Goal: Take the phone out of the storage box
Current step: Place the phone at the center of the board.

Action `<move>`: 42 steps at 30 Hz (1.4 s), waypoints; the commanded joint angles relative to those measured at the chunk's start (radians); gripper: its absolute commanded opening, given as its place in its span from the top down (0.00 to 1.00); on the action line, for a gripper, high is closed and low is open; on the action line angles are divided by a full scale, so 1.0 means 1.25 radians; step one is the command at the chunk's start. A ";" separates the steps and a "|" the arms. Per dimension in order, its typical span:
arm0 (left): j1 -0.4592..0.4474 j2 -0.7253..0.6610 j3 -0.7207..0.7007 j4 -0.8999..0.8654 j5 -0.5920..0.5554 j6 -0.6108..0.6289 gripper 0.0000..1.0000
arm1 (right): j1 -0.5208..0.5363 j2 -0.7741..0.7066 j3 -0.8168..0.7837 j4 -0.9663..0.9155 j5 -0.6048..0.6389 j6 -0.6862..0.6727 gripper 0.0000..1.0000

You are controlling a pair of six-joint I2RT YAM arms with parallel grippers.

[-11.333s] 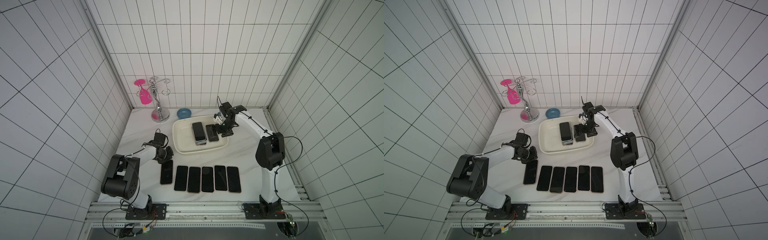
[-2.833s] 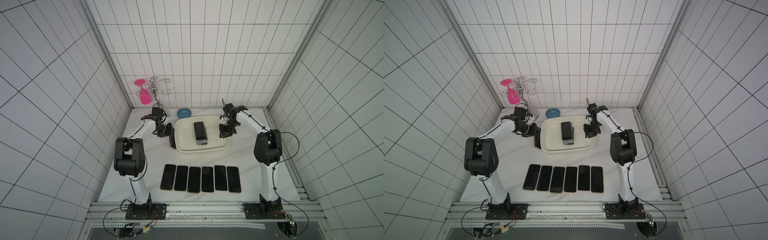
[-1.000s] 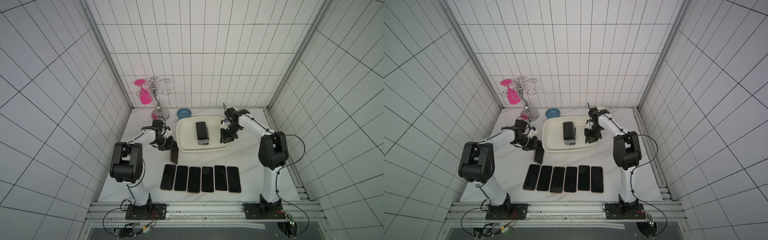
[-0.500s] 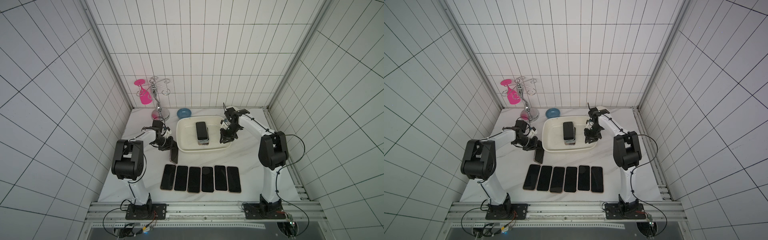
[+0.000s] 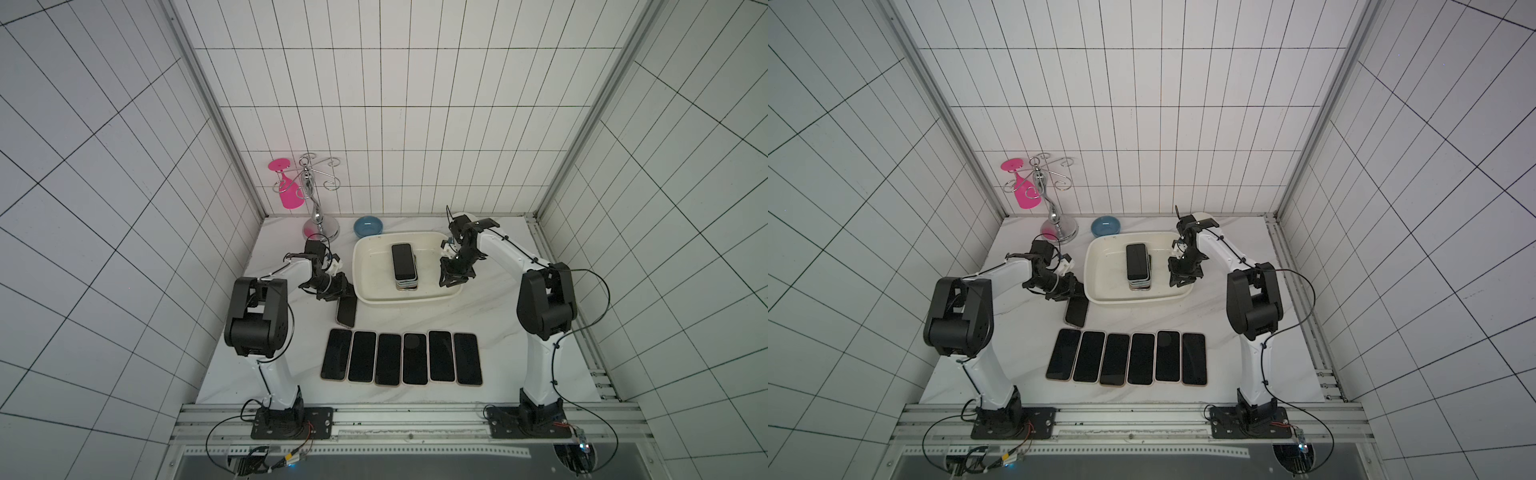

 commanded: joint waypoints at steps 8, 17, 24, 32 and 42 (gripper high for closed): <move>0.016 0.012 0.058 -0.028 -0.050 -0.044 0.46 | 0.011 -0.027 -0.017 -0.010 -0.011 -0.012 0.72; 0.034 -0.007 0.094 -0.079 -0.145 -0.087 0.39 | 0.014 -0.027 -0.013 -0.010 -0.012 -0.012 0.66; 0.036 -0.115 0.107 -0.084 -0.215 -0.162 0.38 | 0.017 -0.057 0.001 -0.002 0.005 -0.009 0.47; -0.240 -0.300 0.194 -0.024 -0.415 -0.257 0.13 | 0.017 -0.172 0.014 0.052 0.064 0.020 0.21; -0.429 0.093 0.622 -0.154 -0.569 -0.384 0.02 | -0.006 -0.291 -0.051 0.072 0.117 0.033 0.15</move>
